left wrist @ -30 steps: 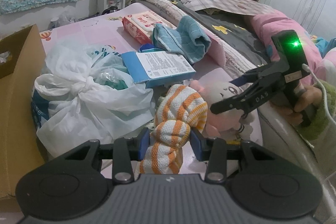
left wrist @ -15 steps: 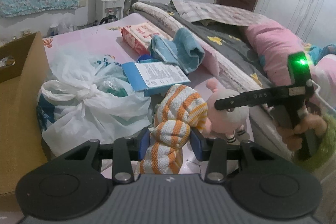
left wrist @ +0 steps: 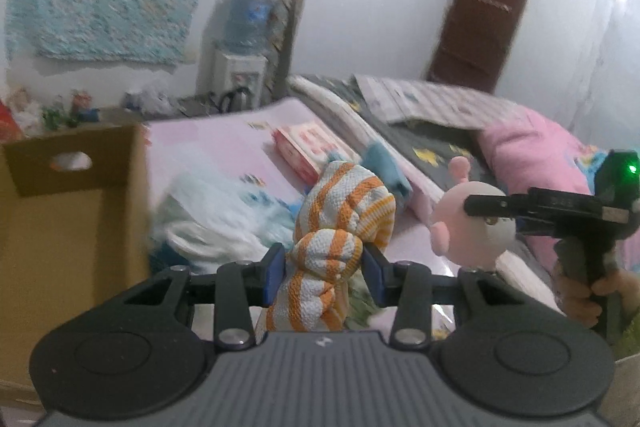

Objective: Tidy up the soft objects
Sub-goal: 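Carry the sock bundle and pink plush with both tools toward the cardboard box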

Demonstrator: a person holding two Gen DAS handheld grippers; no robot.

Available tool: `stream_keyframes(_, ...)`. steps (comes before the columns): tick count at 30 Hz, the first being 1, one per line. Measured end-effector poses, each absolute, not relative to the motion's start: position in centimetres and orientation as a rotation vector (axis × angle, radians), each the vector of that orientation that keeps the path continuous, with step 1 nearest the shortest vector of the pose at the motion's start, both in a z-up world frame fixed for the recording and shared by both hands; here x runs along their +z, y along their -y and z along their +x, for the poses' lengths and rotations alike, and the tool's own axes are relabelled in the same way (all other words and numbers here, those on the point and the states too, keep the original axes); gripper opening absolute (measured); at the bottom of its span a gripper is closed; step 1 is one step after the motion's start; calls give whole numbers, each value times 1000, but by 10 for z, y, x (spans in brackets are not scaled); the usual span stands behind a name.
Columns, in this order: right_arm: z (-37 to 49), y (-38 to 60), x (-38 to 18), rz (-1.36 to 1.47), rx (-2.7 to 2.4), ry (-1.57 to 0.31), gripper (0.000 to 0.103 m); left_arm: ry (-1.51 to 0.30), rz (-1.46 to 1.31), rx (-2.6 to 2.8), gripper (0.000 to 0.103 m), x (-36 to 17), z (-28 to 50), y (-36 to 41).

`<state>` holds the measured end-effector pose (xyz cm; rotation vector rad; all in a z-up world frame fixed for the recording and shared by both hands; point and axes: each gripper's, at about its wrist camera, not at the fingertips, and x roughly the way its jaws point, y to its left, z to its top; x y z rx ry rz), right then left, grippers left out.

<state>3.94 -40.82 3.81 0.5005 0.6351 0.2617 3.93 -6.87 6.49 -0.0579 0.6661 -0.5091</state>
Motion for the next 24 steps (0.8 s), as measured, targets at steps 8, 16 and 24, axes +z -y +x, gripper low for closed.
stream_keyframes(8,101,322,94,475,510,-604,88,-650,-66,-285,43,98,59,0)
stream_keyframes(16,200,194,119,425,662,-717,88,-661,-47,-74,43,107,115,-68)
stream_keyframes(24,289,70,102,370,583,-880,88,-713,-3,121,43,85,196,-116)
